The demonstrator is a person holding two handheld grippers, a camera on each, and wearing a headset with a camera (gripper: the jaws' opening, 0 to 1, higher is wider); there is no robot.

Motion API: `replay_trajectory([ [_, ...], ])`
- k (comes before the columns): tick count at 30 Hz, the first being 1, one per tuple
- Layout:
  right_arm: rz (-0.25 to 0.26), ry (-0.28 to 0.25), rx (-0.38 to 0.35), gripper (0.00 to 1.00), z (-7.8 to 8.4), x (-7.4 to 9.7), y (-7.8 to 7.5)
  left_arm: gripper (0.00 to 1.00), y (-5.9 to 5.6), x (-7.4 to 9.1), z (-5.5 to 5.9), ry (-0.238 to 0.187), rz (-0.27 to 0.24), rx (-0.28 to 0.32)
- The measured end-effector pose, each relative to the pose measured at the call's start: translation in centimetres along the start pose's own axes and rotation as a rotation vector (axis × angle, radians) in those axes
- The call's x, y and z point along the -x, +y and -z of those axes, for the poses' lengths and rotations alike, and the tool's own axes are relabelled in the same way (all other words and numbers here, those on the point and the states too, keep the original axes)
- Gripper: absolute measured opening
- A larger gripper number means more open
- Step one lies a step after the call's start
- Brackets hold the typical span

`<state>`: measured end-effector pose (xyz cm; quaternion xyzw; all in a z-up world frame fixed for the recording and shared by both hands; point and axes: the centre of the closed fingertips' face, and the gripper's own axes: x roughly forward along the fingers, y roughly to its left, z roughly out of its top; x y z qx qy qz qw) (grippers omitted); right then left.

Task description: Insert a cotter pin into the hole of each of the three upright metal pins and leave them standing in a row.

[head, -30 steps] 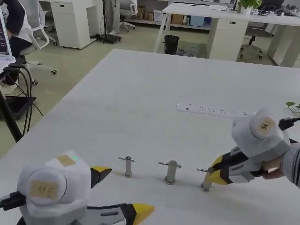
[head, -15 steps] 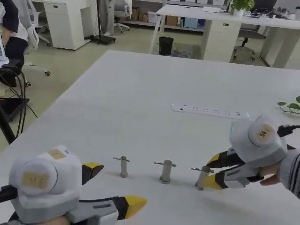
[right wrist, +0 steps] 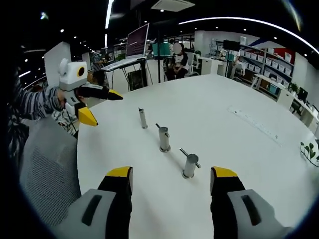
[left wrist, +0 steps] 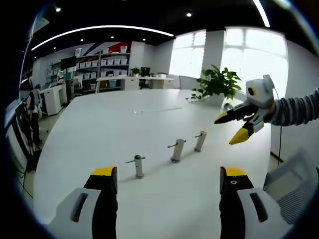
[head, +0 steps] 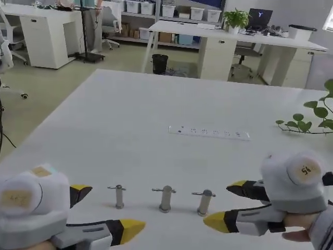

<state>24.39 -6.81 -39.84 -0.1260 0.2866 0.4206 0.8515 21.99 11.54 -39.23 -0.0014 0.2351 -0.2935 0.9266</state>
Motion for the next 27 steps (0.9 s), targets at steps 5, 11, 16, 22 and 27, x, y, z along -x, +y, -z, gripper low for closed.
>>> replay_trajectory([
  [5, 0.020, -0.041, -0.055, 0.71, -0.3, 1.1, 1.1, 0.87, -0.3, 0.7, -0.1, -0.006, -0.001, 0.010],
  [11, 0.060, -0.120, -0.159, 0.84, -0.3, 1.9, 1.8, 0.92, -0.5, 1.3, -0.2, -0.014, -0.017, 0.011],
  [16, 0.085, -0.154, -0.206, 0.92, -0.2, 2.2, 2.3, 0.97, -0.9, 1.8, -0.1, -0.014, -0.025, 0.002],
  [22, 0.116, -0.173, -0.211, 0.98, -0.1, 2.7, 3.0, 0.99, -1.2, 2.3, -0.1, -0.014, -0.040, -0.005],
  [27, 0.113, -0.182, -0.227, 0.98, 0.1, 2.8, 3.6, 0.99, -1.5, 2.8, 0.0, -0.021, -0.049, 0.018],
])
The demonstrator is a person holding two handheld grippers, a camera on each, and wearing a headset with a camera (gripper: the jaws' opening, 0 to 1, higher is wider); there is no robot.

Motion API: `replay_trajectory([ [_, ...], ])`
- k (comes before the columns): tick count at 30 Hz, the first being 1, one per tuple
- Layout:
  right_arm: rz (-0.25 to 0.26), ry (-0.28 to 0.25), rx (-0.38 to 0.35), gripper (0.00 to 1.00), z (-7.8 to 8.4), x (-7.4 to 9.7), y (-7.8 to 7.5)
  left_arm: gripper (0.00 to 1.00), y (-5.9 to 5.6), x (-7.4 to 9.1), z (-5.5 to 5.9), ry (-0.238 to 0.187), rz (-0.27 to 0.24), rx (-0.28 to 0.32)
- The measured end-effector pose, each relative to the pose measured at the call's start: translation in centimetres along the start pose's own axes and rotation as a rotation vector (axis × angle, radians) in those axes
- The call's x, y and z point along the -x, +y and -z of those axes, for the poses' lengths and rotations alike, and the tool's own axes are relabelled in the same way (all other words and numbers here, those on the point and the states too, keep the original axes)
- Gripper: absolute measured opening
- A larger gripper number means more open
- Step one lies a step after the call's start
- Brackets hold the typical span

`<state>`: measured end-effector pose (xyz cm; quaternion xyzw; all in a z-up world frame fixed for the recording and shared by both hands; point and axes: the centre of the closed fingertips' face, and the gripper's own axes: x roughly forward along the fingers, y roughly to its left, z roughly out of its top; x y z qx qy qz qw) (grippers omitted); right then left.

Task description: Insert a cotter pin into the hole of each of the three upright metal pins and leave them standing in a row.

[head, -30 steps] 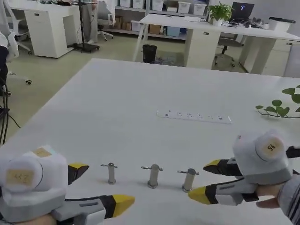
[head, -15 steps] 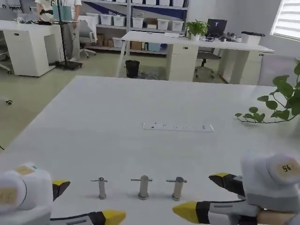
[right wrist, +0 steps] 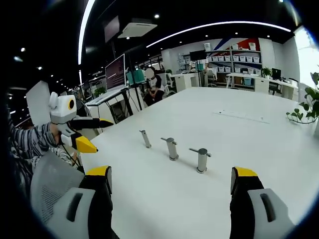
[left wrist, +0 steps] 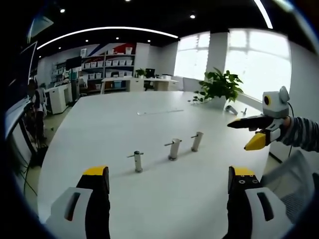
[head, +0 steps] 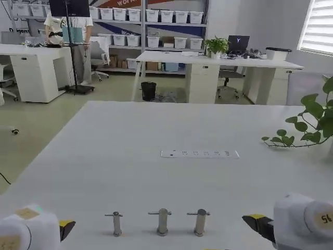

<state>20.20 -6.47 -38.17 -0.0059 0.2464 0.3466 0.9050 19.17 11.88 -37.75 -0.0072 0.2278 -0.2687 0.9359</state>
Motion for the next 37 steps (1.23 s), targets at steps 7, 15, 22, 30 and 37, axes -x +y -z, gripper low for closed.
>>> replay_trajectory([
  [7, 0.000, -0.022, -0.035, 0.98, -0.09, 0.28, 0.32, 0.99, 0.12, 0.50, 0.19, 0.000, -0.018, 0.008],
  [15, 0.001, -0.025, -0.043, 0.97, 0.00, 0.30, 0.39, 0.99, 0.33, 0.71, 0.27, 0.003, -0.028, 0.009],
  [22, 0.004, -0.028, -0.055, 0.96, 0.26, 0.33, 0.42, 0.99, 0.43, 0.69, 0.22, 0.003, -0.032, 0.007],
  [30, 0.001, -0.034, -0.068, 0.95, 0.33, 0.38, 0.52, 0.99, 0.59, 0.80, 0.30, 0.004, -0.041, 0.012],
  [37, -0.003, -0.040, -0.084, 0.94, 0.33, 0.29, 0.69, 0.98, 0.83, 0.93, 0.38, 0.004, -0.047, 0.019],
])
